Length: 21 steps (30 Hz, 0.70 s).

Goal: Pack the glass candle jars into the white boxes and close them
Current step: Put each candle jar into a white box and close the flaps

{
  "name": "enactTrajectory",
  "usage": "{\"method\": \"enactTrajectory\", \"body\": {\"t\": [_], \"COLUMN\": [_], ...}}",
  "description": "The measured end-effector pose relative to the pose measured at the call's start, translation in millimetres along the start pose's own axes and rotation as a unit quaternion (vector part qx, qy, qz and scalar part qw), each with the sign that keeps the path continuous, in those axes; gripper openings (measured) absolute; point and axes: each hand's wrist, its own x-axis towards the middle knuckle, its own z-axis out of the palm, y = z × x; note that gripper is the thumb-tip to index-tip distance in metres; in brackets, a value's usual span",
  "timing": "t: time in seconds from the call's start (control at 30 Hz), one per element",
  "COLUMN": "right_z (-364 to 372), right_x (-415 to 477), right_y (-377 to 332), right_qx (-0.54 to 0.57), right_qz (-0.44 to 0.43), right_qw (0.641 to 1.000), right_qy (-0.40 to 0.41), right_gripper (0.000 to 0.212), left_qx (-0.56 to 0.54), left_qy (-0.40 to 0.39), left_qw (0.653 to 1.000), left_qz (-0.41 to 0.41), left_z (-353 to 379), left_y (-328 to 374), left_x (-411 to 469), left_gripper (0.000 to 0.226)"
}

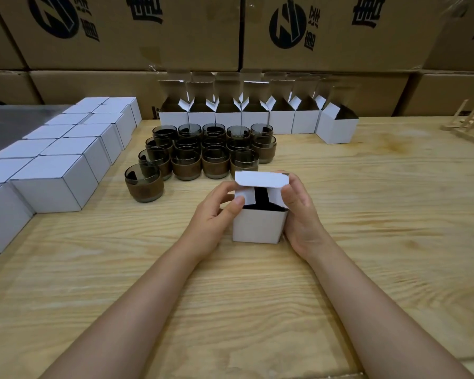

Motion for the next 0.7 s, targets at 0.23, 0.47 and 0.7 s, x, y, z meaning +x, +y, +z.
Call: {"method": "enactTrajectory", "body": {"t": [0.23,0.47,0.7], "right_z": [-6,-11,-15], "right_x": [-1,1,0], "right_y": [4,4,2], "right_qx": [-0.005,-0.027,-0.041], "right_qz": [-0.010,-0.023,-0.040], "right_qw": [1.000,0.999,0.996], "right_qy": [-0.018,-0.033,-0.062], "right_gripper": [0.034,0.025,0.019], "left_qx": [-0.044,-0.085,-0.086], "left_qy": [0.020,0.039,0.035], "left_qw": [0.999,0.995,0.995], "left_qz": [0.002,-0.026,-0.018], "left_z": [-1,-2,-2], "left_y": [-3,-10,-7], "left_x": [0,2,1], "left_gripper": [0.040,0.031,0.025]}}
